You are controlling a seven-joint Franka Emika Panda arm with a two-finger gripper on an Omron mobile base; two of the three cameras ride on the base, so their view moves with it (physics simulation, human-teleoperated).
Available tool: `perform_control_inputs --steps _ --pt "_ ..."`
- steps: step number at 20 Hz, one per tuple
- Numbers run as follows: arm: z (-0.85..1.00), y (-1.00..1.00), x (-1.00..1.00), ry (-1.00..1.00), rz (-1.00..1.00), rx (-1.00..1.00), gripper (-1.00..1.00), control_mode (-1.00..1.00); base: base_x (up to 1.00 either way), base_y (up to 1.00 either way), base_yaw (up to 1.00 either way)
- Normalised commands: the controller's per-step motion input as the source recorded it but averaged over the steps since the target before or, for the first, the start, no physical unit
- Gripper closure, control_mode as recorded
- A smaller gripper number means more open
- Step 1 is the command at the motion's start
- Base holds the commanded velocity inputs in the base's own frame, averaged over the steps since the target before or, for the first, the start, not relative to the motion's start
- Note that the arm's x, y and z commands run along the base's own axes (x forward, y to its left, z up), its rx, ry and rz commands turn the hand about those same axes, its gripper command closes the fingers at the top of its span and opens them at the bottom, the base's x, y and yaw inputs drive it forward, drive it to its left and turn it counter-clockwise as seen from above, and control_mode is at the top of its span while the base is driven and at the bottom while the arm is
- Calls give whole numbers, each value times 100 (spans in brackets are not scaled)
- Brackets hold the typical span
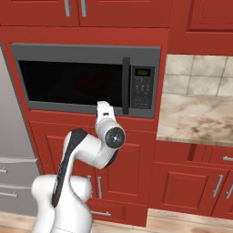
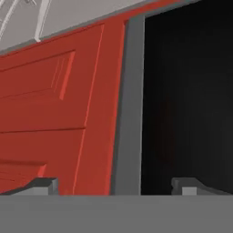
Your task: Pick the bell pepper from the sink and place it in the bowl. Then pick the bowl and place it in the microwave. Then close the microwave door and press the start button.
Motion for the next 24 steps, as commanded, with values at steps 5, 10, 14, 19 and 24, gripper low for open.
perform_control_inputs --steps 5,10,14,19,24 --pt "-6 -100 36 -18 13 -1 -100 -100 0 0 0" --pt "19 -97 37 -7 6 5 -100 -100 0 0 0" --pt "39 -73 29 -1 0 10 -100 -100 0 0 0" --pt "21 -24 22 0 0 8 100 -100 0 0 0" --pt "0 0 32 0 -8 3 100 -100 0 0 0"
